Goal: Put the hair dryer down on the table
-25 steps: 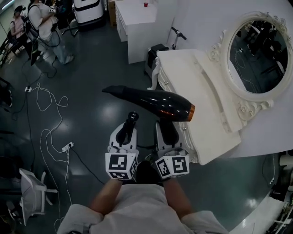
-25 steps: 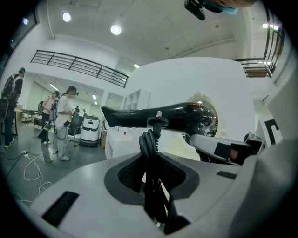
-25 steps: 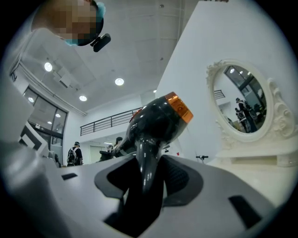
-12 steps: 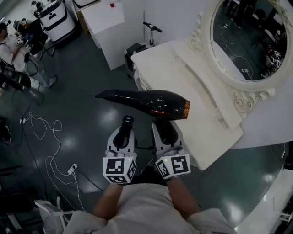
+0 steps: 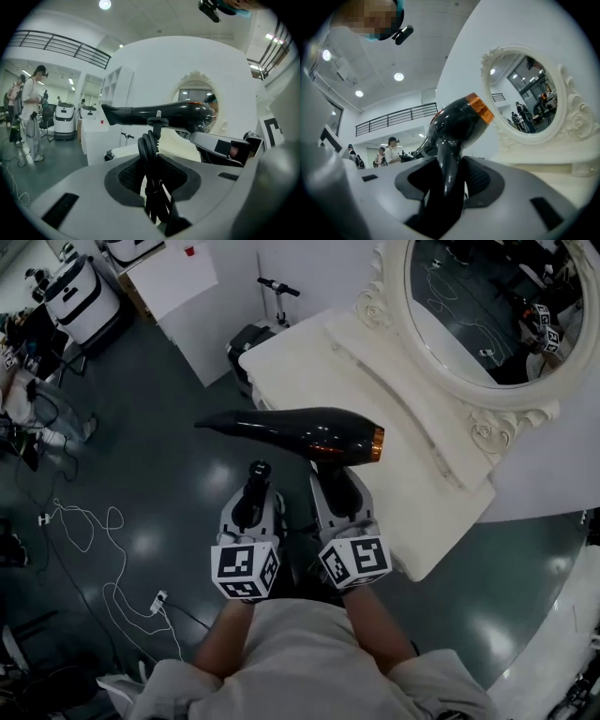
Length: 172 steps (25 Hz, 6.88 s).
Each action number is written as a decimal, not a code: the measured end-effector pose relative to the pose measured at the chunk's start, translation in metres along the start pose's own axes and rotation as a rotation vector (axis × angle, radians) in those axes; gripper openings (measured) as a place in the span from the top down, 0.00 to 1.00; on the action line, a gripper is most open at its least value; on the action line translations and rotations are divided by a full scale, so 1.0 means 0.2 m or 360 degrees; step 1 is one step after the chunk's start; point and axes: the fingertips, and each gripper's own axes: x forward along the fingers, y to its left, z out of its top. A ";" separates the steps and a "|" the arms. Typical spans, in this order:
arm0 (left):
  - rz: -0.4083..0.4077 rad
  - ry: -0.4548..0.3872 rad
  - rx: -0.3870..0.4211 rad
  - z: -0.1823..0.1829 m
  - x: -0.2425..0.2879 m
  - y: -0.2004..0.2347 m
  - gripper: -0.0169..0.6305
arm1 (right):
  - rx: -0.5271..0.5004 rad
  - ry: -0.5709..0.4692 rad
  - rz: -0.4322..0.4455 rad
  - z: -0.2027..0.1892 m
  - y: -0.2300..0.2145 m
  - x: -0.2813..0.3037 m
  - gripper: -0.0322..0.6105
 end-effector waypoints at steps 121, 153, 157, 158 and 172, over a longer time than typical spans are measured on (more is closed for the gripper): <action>-0.1298 0.1187 0.0345 -0.79 1.82 -0.52 0.86 | 0.1132 0.0468 -0.1916 -1.00 -1.63 0.13 0.65; -0.1267 0.1235 0.0337 -0.82 1.88 -0.54 0.86 | 0.1149 0.0597 -0.1895 -1.09 -1.76 0.16 0.64; -0.1257 0.1237 0.0332 -0.83 1.87 -0.55 0.86 | 0.1144 0.0605 -0.1889 -1.09 -1.77 0.16 0.64; -0.1255 0.1237 0.0333 -0.83 1.87 -0.55 0.86 | 0.1141 0.0605 -0.1889 -1.09 -1.77 0.15 0.64; -0.1239 0.1234 0.0344 -0.84 1.89 -0.60 0.86 | 0.1016 0.0723 -0.1848 -1.08 -1.80 0.17 0.64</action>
